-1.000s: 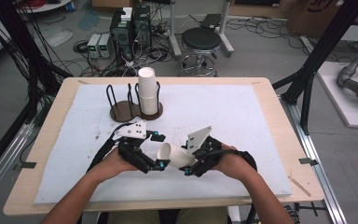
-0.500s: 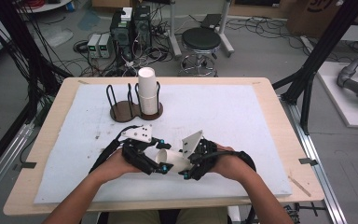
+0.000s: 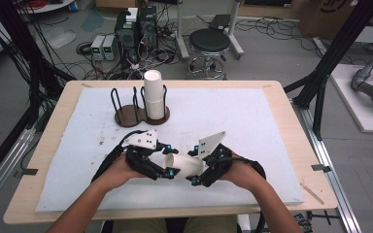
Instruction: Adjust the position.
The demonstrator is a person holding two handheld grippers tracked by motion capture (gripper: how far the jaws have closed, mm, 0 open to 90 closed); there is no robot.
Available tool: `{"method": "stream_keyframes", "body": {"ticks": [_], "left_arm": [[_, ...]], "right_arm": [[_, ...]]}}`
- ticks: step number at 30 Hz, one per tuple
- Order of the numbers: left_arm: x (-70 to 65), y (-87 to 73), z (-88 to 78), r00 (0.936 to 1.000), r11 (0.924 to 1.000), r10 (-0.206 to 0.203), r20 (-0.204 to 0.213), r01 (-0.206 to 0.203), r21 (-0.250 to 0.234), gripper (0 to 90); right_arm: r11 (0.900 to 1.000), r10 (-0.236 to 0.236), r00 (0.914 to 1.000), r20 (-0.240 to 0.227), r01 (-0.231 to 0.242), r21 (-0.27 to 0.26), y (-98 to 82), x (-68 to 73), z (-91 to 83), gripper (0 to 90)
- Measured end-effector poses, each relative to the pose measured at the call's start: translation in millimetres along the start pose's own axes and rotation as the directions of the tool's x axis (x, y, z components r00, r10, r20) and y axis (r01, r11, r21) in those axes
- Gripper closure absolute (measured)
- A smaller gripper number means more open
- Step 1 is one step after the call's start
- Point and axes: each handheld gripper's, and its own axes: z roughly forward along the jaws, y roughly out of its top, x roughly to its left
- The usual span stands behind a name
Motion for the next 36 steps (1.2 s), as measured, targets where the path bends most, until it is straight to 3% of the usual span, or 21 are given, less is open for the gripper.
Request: {"method": "stream_keyframes", "body": {"ticks": [2, 11, 12, 14, 15, 22, 23, 26, 36], "left_arm": [[0.6, -1.6, -1.7, 1.0000, 0.9998, -0.004, 0.000, 0.004, -0.019, 34.9], [3.7, -12.9, -10.5, 0.9992, 0.9950, -0.027, -0.028, 0.024, -0.097, 34.9], [5.0, -15.9, -13.4, 0.9988, 0.9931, -0.031, -0.038, 0.026, -0.114, 34.9], [5.1, -17.6, -14.2, 0.9985, 0.9907, -0.038, -0.040, 0.033, -0.132, 34.9], [5.5, -19.0, -15.5, 0.9982, 0.9894, -0.040, -0.044, 0.034, -0.141, 34.9], [7.1, -26.2, -23.8, 0.9962, 0.9805, -0.050, -0.072, 0.035, -0.193, 34.9], [7.4, -28.0, -25.7, 0.9959, 0.9754, -0.055, -0.072, 0.038, -0.217, 34.8], [8.2, -30.8, -28.4, 0.9954, 0.9712, -0.059, -0.077, 0.039, -0.235, 34.8], [7.4, -33.9, -31.4, 0.9966, 0.9598, -0.060, -0.055, 0.043, -0.277, 34.9]], "right_arm": [[0.999, 0.022, 0.9997, 0.007, -0.021, -0.048, -2.3, 0.2, -3.7, 20.7], [0.984, 0.070, 0.9970, 0.034, -0.064, -0.164, -11.5, 0.8, -14.2, 20.7], [0.976, 0.088, 0.9952, 0.041, -0.078, -0.202, -13.9, 0.9, -16.7, 20.7], [0.972, 0.099, 0.9940, 0.045, -0.087, -0.219, -15.1, 0.9, -17.9, 20.7], [0.965, 0.112, 0.9924, 0.052, -0.096, -0.246, -17.5, 1.1, -19.9, 20.7], [0.950, 0.146, 0.9862, 0.077, -0.119, -0.288, -24.2, 3.0, -24.1, 20.7], [0.945, 0.159, 0.9835, 0.086, -0.127, -0.300, -26.8, 3.8, -25.1, 20.7], [0.939, 0.174, 0.9802, 0.094, -0.137, -0.315, -32.1, 4.0, -26.3, 20.7], [0.923, 0.219, 0.9725, 0.079, -0.181, -0.339, -45.8, 5.1, -24.7, 20.7]]}}
